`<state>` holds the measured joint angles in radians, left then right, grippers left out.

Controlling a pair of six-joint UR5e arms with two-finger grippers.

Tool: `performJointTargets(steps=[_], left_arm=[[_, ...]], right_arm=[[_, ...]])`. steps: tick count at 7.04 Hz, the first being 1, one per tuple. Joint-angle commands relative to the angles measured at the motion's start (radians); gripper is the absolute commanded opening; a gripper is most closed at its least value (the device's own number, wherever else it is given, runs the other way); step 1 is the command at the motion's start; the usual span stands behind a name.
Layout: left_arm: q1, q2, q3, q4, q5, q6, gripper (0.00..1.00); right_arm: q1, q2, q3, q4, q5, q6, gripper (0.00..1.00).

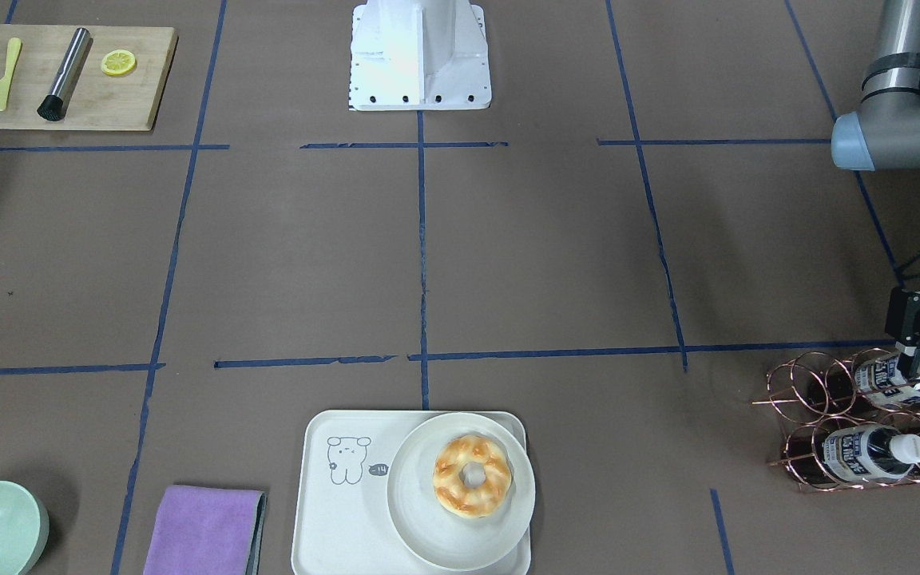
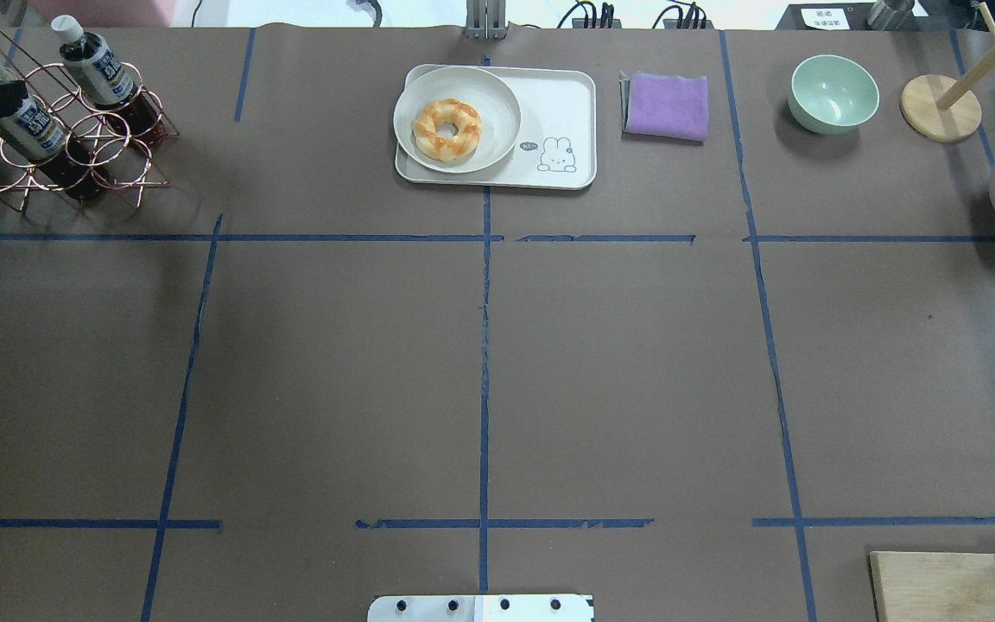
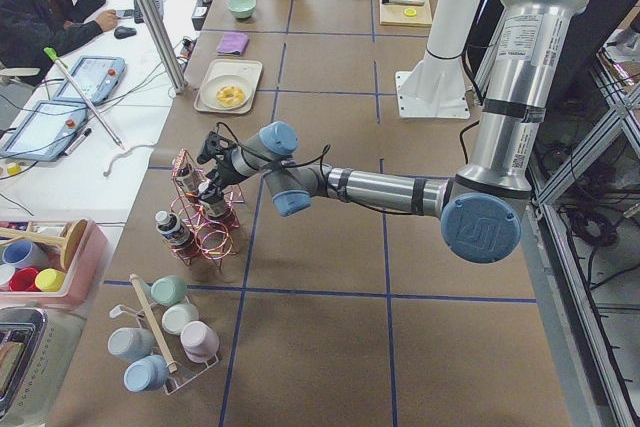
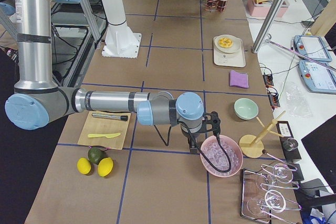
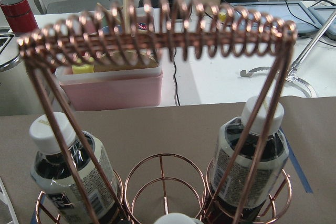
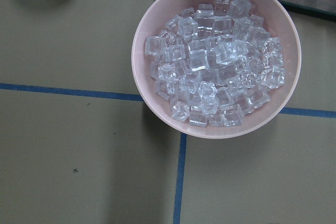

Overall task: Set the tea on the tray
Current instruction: 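Reach the left gripper into the copper rack and grasp a dark tea bottle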

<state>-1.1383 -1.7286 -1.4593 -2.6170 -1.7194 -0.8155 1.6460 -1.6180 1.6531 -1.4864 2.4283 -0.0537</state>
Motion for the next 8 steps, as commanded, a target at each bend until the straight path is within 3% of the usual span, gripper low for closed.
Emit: performJointTargets(steps=[1, 2, 3, 4, 8], left_arm=[[0.0, 0.0, -0.003, -0.001, -0.003, 0.002, 0.38], [0.0, 0.0, -0.007, -0.001, -0.003, 0.005, 0.14], [0.0, 0.0, -0.015, 0.002, -0.005, 0.007, 0.04], [-0.003, 0.001, -0.018, 0.005, -0.008, 0.007, 0.0], [-0.047, 0.0, -0.019, 0.012, -0.012, 0.013, 0.0]], right_arm=[[0.0, 0.001, 0.001, 0.0, 0.0, 0.0, 1.0], [0.0, 0.001, 0.001, 0.0, 0.003, 0.0, 1.0], [0.0, 0.001, 0.001, 0.0, 0.003, 0.0, 1.0], [0.0, 0.001, 0.001, 0.0, 0.003, 0.0, 1.0], [0.0, 0.001, 0.001, 0.0, 0.003, 0.002, 1.0]])
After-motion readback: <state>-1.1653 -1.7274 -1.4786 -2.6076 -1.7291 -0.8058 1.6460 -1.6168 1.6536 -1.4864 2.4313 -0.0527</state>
